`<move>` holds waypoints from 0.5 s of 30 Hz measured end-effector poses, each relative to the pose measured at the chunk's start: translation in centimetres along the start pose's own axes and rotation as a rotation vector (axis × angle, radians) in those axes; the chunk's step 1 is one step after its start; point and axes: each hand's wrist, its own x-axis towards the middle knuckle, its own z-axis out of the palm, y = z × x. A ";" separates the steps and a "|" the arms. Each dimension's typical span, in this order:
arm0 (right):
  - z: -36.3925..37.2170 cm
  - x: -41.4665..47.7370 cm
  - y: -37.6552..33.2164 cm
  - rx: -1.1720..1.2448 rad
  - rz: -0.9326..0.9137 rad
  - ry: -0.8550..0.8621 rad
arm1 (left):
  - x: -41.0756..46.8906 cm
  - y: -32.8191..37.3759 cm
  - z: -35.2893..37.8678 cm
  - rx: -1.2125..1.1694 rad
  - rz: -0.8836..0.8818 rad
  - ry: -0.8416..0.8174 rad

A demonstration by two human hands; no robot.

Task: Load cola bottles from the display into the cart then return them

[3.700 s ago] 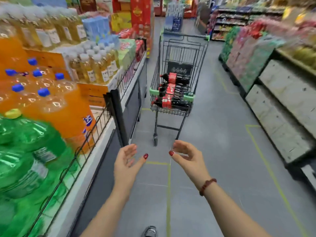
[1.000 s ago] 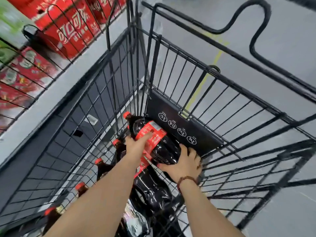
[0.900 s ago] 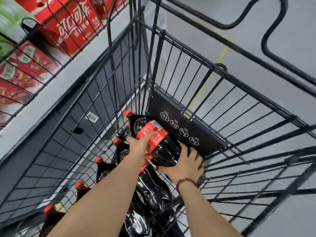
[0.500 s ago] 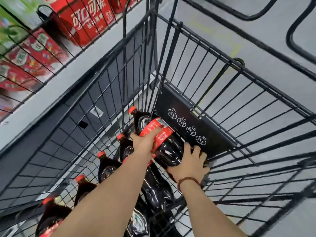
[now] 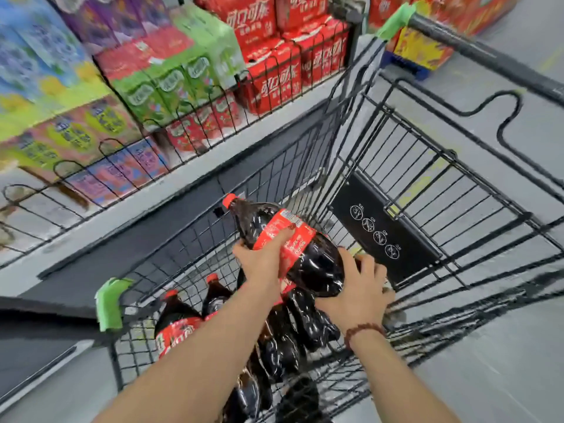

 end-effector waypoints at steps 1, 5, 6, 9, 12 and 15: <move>-0.6 -1.1 -0.8 0.018 -0.028 0.026 | -1.1 0.9 -1.1 -0.014 0.037 -0.005; -2.8 -6.3 -4.4 0.122 -0.138 0.184 | -6.2 4.8 -5.9 -0.092 0.206 -0.061; -3.3 -7.7 -5.4 0.163 -0.172 0.238 | -7.5 5.8 -7.5 -0.104 0.252 -0.079; -4.7 -12.0 -8.7 0.270 -0.269 0.360 | -12.2 8.9 -12.5 -0.131 0.391 -0.125; -5.9 -16.5 -12.2 0.353 -0.375 0.445 | -16.2 11.4 -18.5 -0.164 0.519 -0.181; -6.6 -21.1 -15.8 0.467 -0.475 0.467 | -20.3 14.0 -24.9 -0.215 0.592 -0.239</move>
